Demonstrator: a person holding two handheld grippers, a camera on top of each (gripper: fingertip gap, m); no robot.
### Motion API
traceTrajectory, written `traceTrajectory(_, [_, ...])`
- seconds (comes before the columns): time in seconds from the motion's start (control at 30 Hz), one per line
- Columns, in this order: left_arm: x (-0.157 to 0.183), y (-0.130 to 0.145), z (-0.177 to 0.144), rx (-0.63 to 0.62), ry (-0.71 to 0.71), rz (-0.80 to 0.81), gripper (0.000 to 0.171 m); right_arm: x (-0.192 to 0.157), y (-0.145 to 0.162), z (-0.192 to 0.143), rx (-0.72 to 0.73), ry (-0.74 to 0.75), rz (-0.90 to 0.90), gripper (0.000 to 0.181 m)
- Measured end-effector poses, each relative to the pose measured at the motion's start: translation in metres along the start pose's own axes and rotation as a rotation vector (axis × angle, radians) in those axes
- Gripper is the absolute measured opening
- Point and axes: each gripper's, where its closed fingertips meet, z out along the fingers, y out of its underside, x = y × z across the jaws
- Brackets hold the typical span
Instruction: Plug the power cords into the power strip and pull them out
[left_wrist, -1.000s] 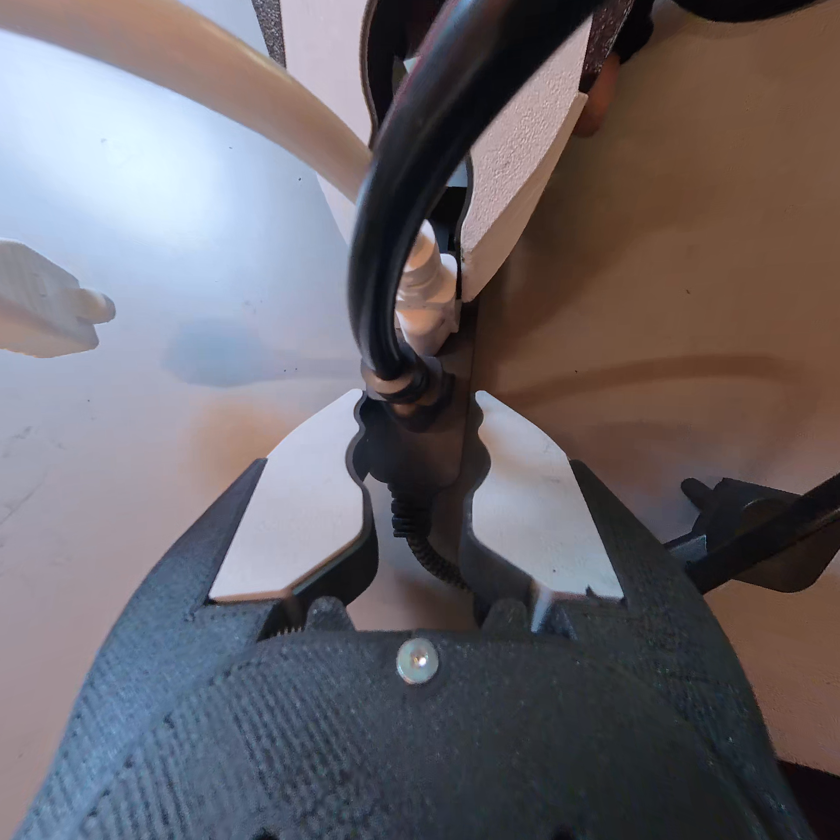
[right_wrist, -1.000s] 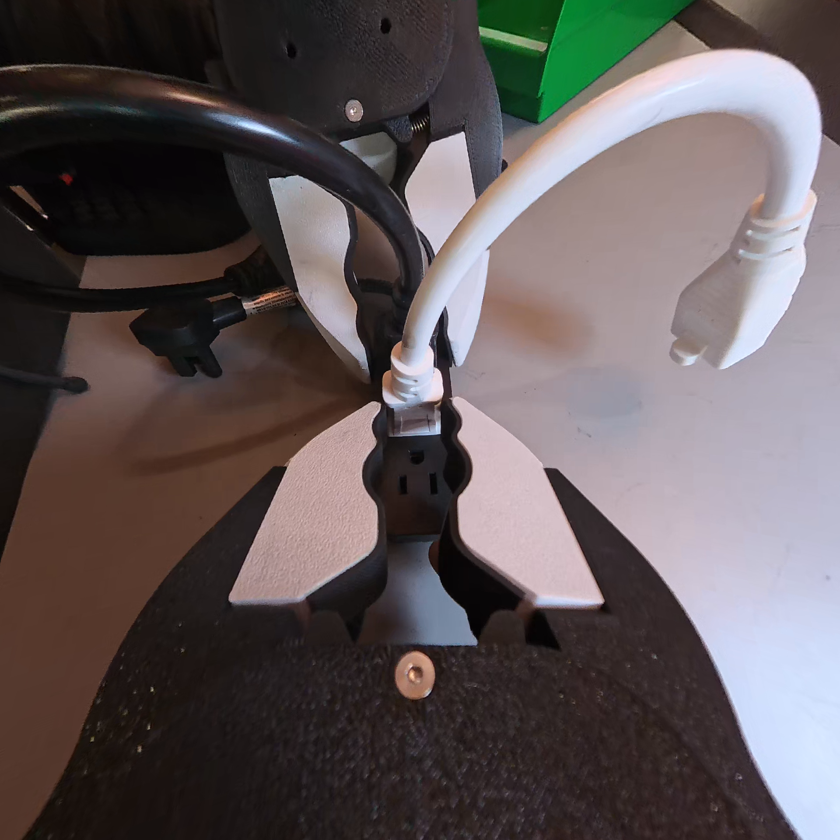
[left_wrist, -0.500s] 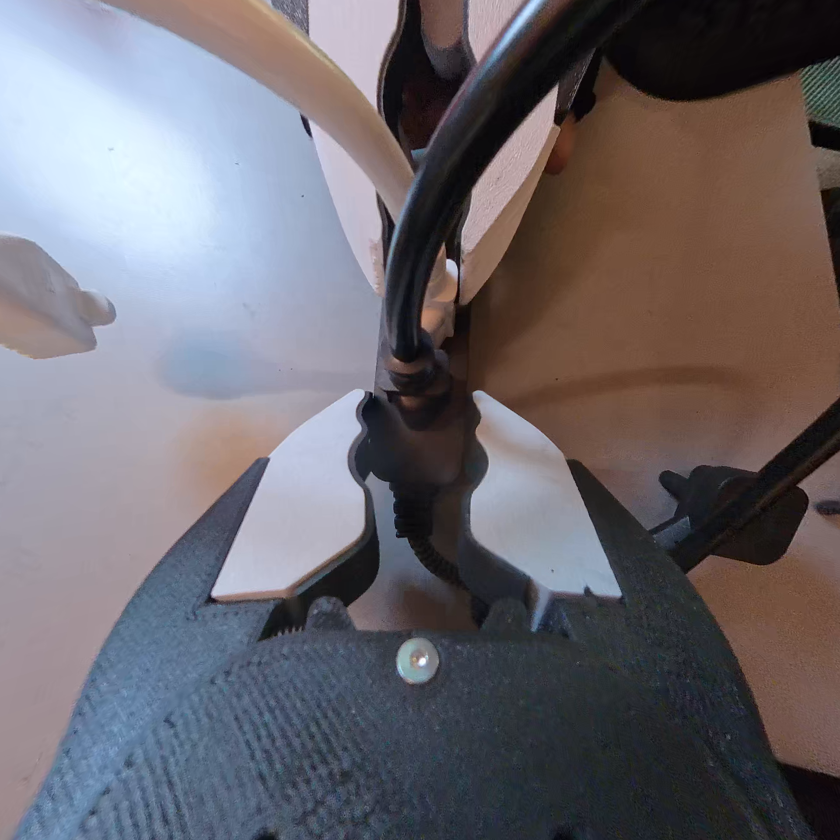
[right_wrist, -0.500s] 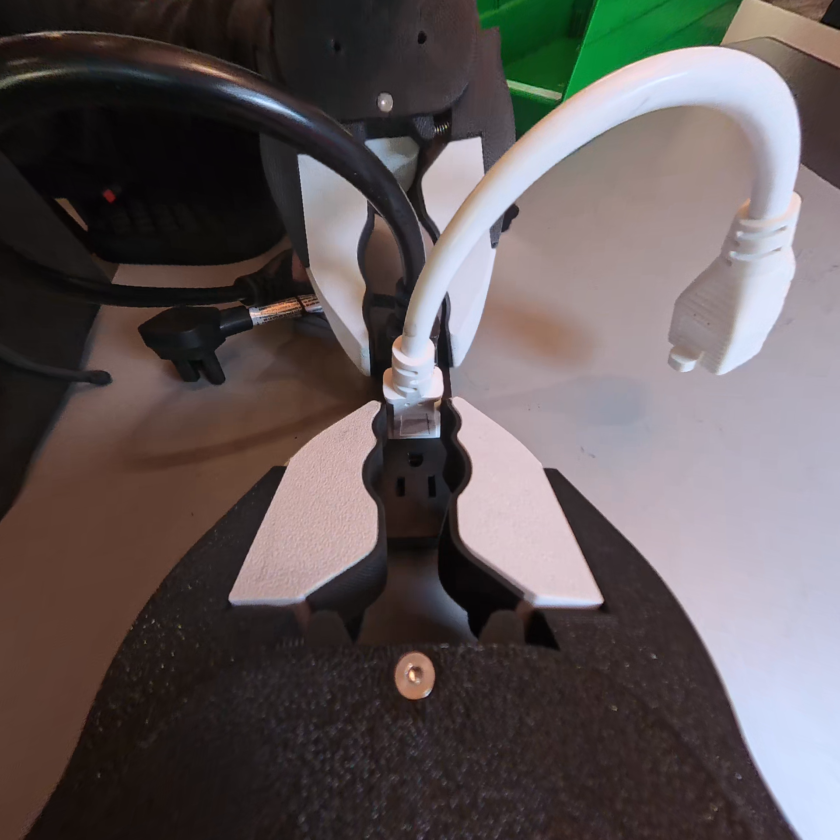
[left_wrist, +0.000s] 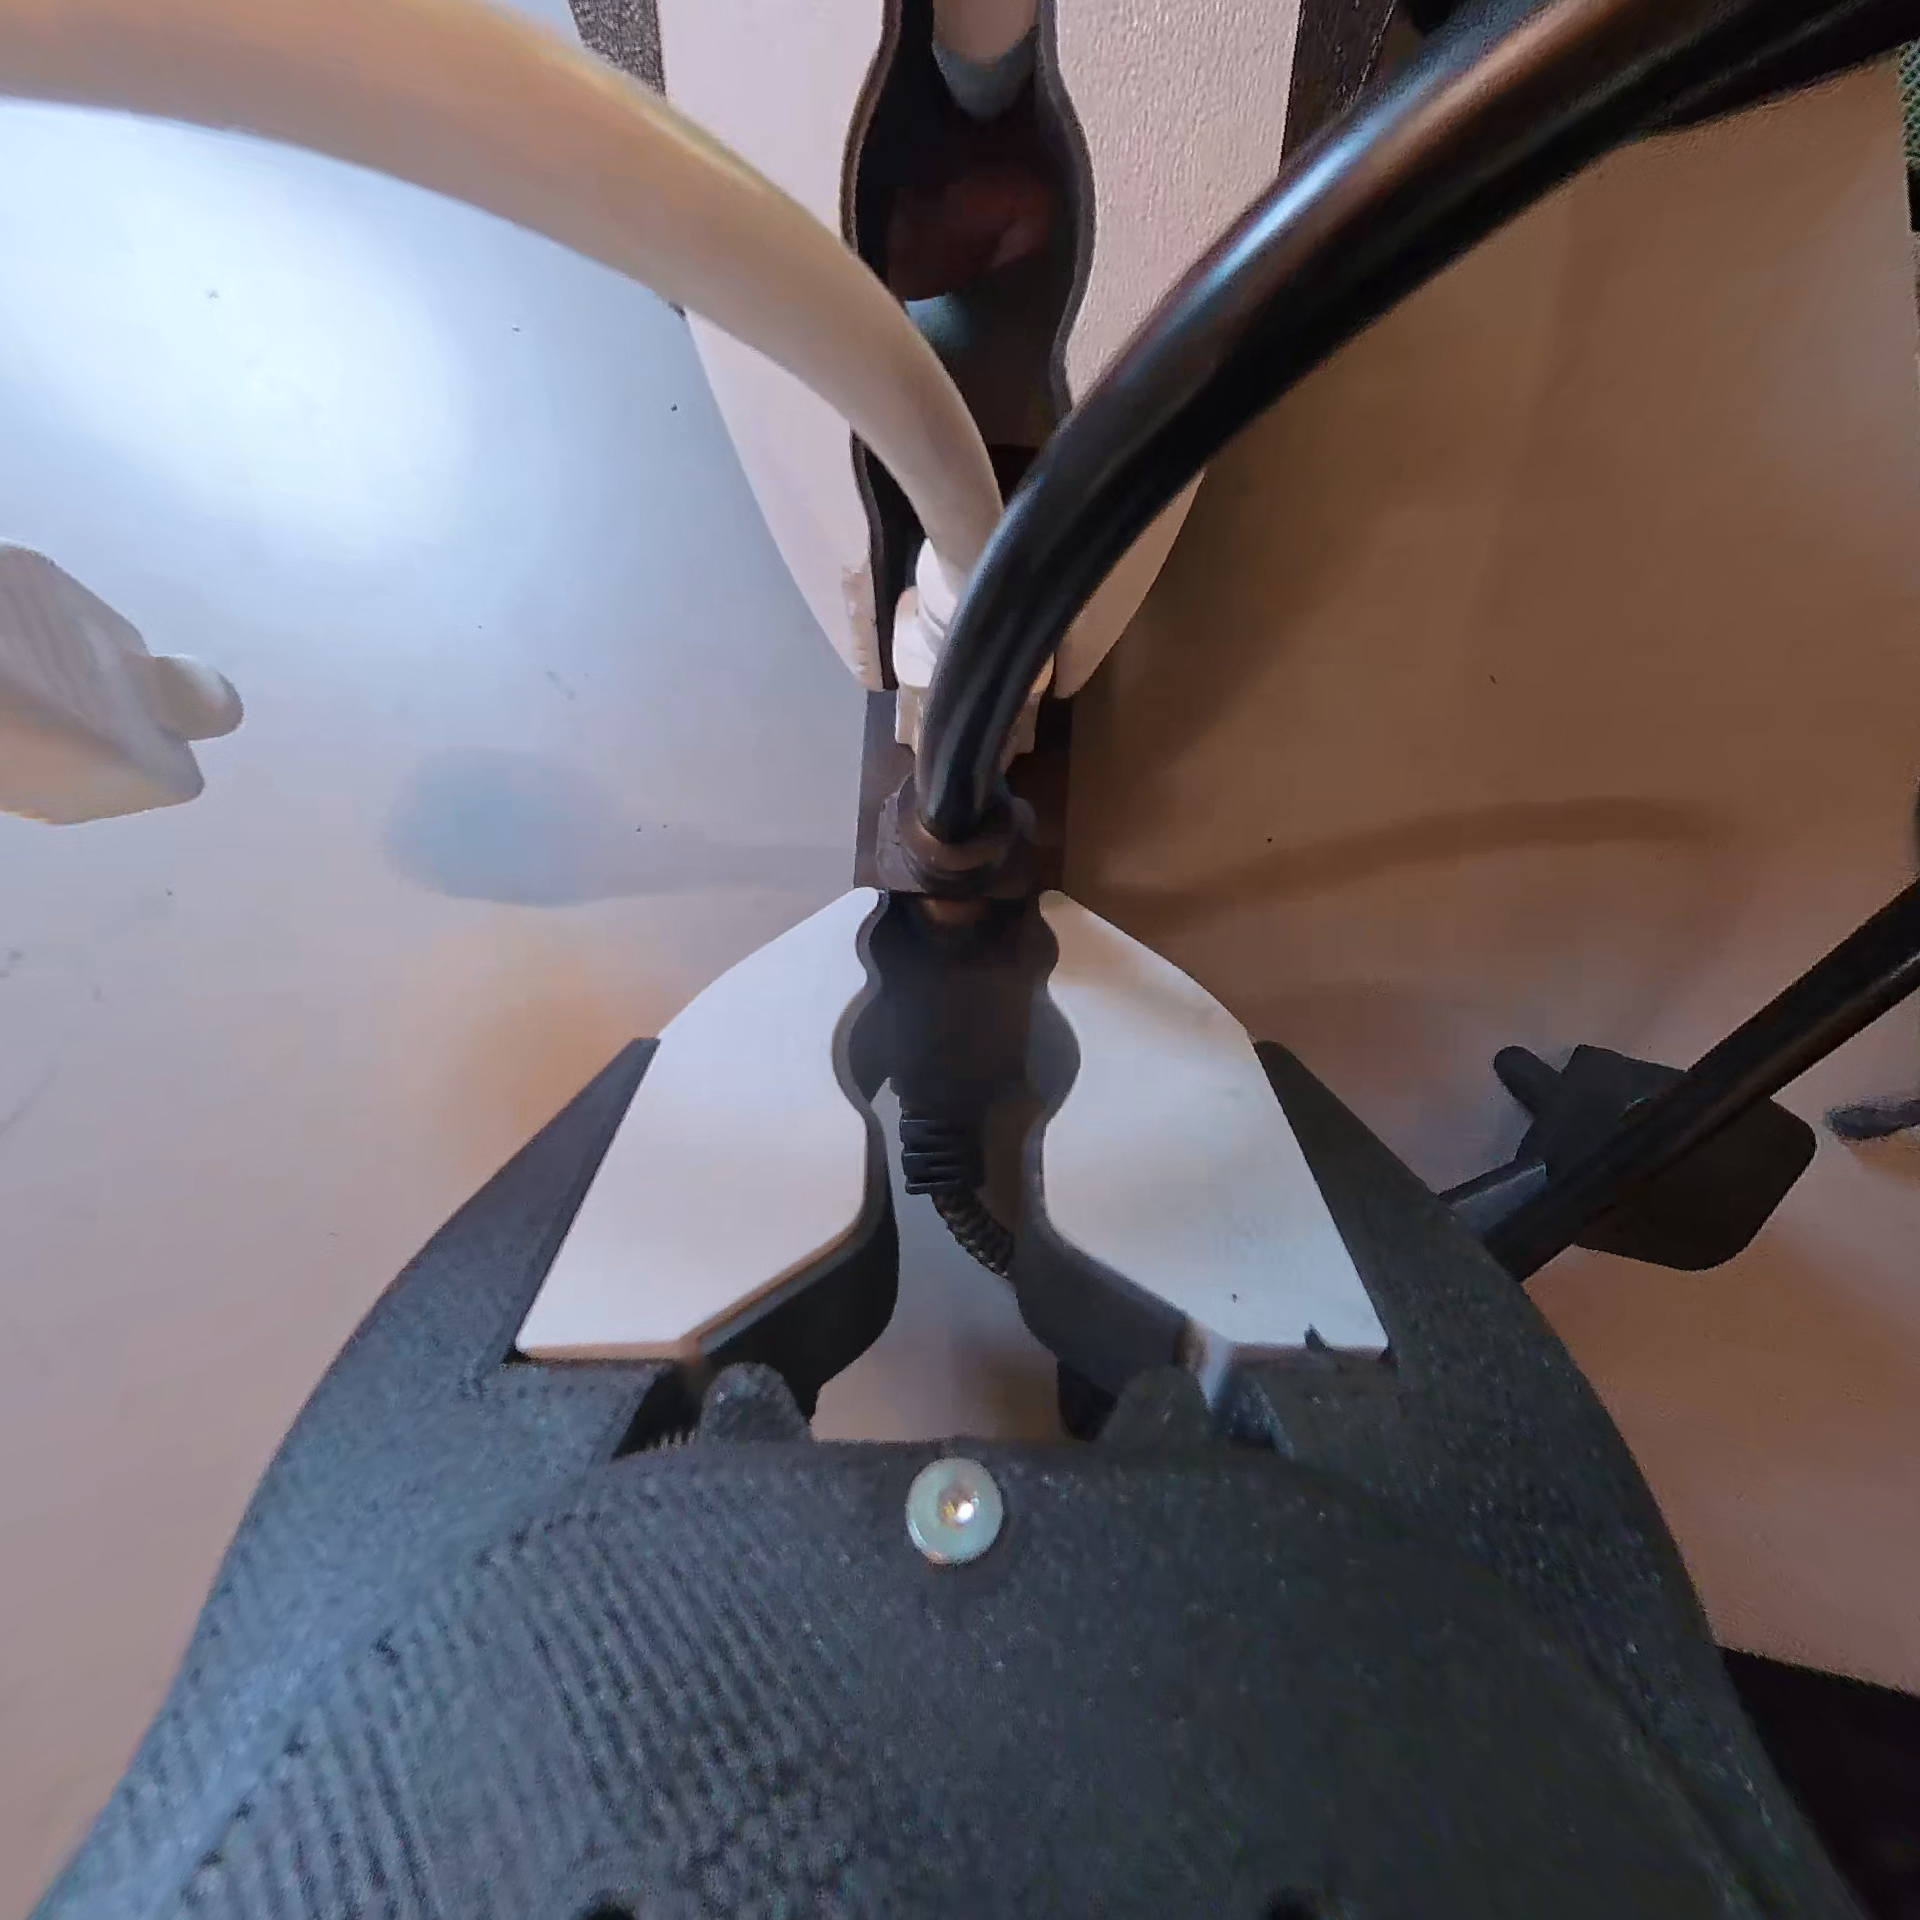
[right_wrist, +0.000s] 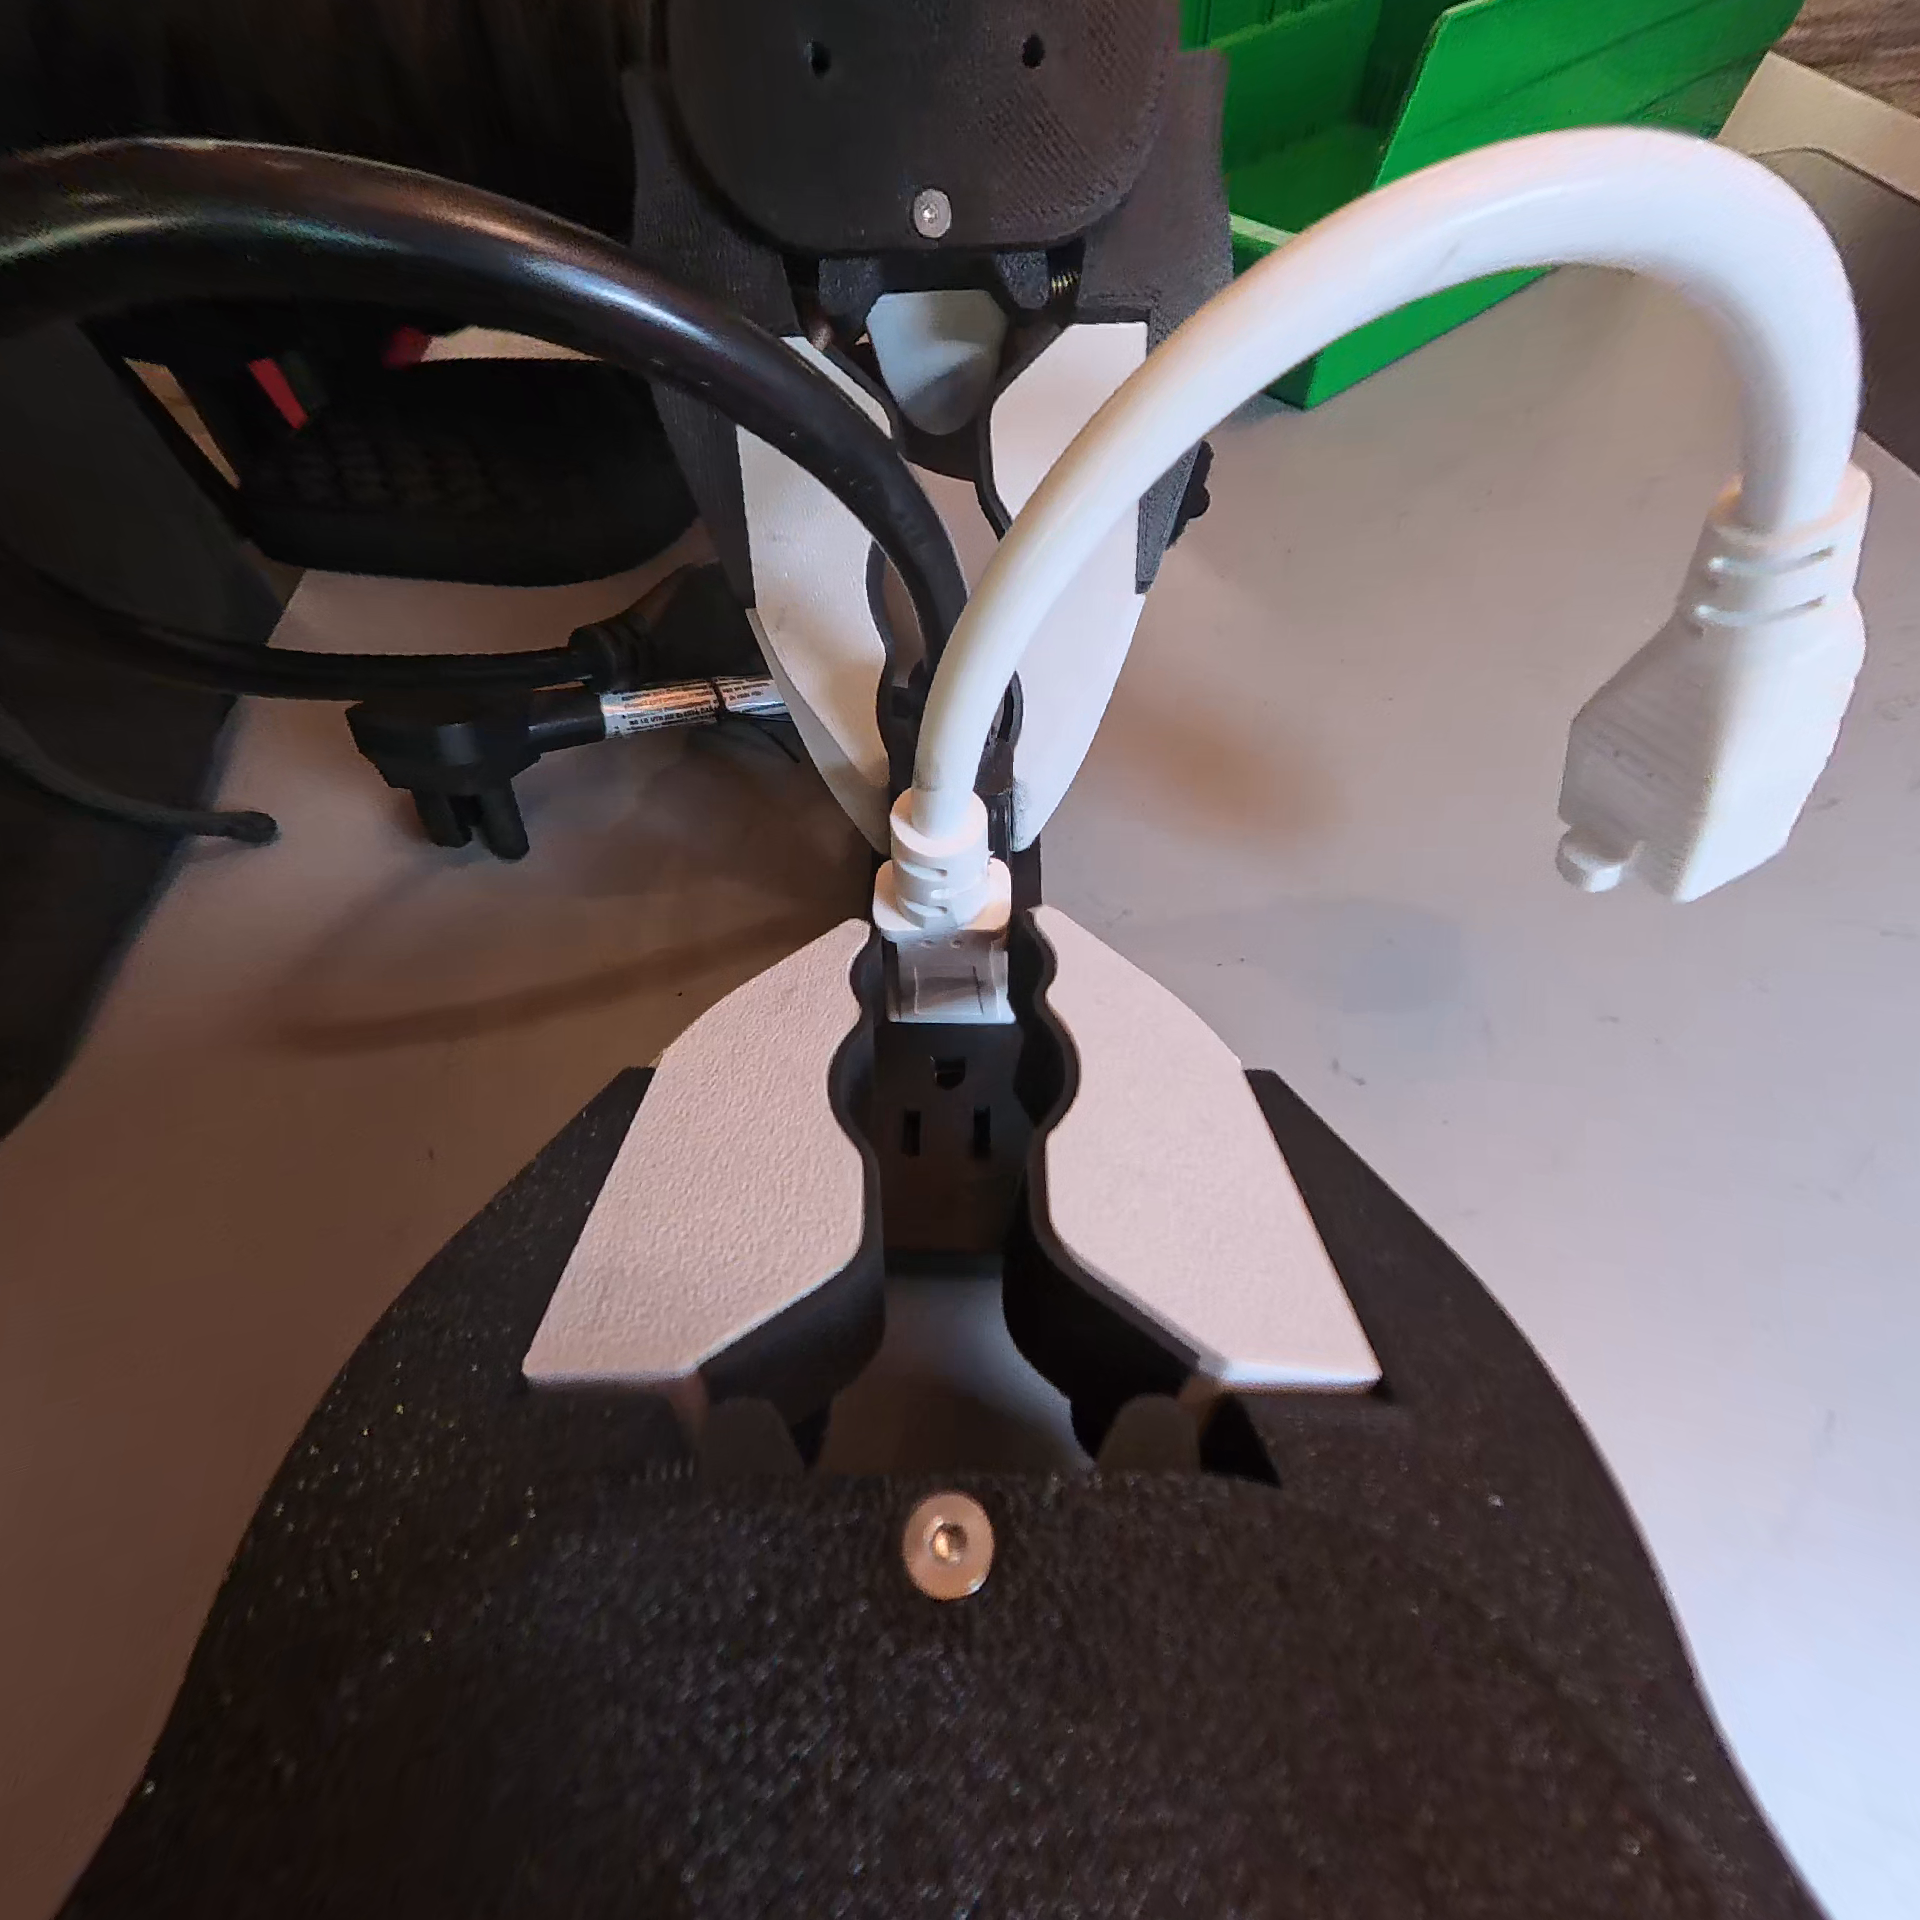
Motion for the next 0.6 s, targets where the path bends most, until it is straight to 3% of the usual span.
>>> traceTrajectory(0.47, [-0.0017, -0.0015, 0.0014, 0.005, -0.02, -0.066, 0.023, 0.0032, -0.0027, -0.0028, 0.026, 0.046, -0.056, 0.023])
traceTrajectory(0.6, [-0.0013, 0.0055, -0.0029, -0.082, -0.006, -0.077, 0.023, 0.0009, -0.0068, 0.0037, 0.03, 0.055, -0.082, 0.023])
